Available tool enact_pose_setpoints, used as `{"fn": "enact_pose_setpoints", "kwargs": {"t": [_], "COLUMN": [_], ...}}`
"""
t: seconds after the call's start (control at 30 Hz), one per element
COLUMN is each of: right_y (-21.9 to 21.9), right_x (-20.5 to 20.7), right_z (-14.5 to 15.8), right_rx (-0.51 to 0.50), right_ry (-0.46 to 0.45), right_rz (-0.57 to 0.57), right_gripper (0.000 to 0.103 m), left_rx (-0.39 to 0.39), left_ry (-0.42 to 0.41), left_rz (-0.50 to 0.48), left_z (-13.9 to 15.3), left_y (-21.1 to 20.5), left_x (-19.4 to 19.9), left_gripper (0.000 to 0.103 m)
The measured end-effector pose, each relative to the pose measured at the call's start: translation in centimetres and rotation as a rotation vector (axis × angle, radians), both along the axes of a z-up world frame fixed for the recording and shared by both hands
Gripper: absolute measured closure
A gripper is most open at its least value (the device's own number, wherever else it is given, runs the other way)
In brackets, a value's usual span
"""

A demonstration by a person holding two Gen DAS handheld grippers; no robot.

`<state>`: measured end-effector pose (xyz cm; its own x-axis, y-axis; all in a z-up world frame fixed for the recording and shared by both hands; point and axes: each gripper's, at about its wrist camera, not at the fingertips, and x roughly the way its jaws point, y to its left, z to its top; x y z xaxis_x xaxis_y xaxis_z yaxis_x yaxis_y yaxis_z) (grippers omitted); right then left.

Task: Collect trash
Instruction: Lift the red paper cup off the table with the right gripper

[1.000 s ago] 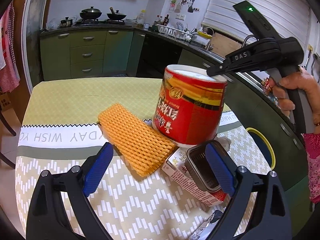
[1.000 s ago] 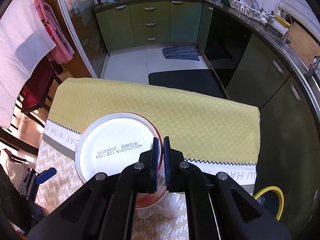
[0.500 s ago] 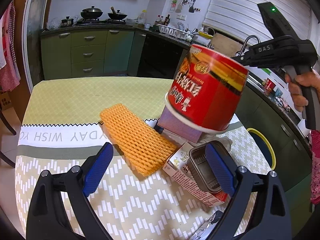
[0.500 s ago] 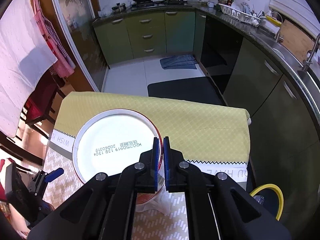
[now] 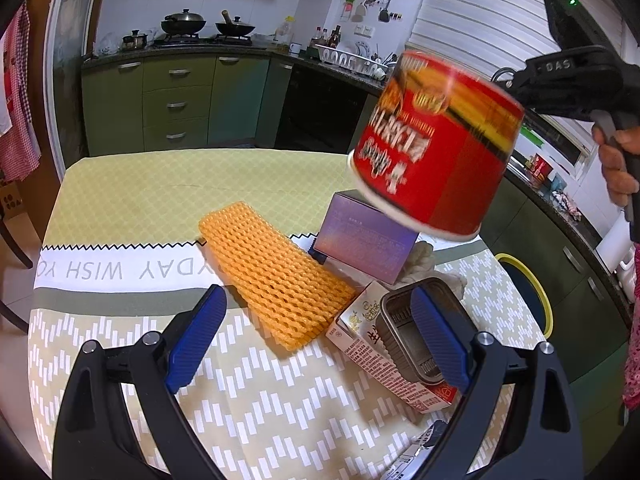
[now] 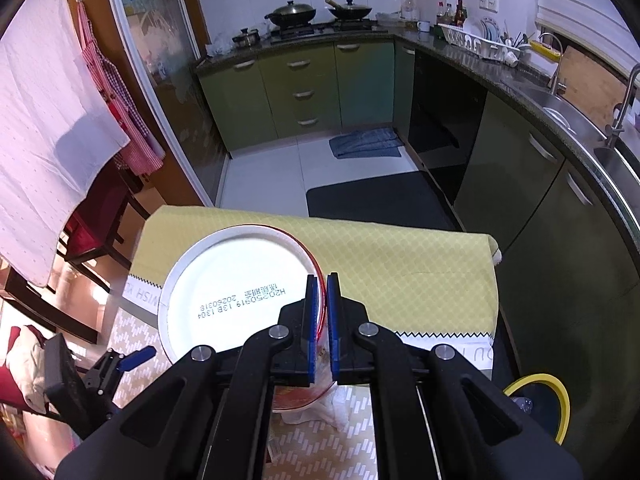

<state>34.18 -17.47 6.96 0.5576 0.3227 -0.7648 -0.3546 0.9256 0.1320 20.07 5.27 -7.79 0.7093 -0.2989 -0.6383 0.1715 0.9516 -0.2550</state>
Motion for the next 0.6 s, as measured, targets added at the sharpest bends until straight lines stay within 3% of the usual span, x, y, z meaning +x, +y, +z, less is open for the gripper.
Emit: {"fn": "enact_pose_setpoints", "kwargs": {"t": [0.37, 0.6], "right_y": [-2.1, -7.8], "right_x": [-1.7, -3.6], "right_z": [2.1, 2.4], "right_rx": [-0.001, 0.01], "right_ry": [-0.036, -0.042], "right_rz": [-0.023, -0.086], "right_gripper": [0.097, 0.097], "left_rx": [0.002, 0.003], "left_ry": [0.001, 0.0], "left_rz": [0.0, 0.0], "left_z": [-0.1, -0.2], "left_y": [-0.2, -0.3], "left_x": [0.0, -0.1], "left_gripper": [0.014, 0.014]}}
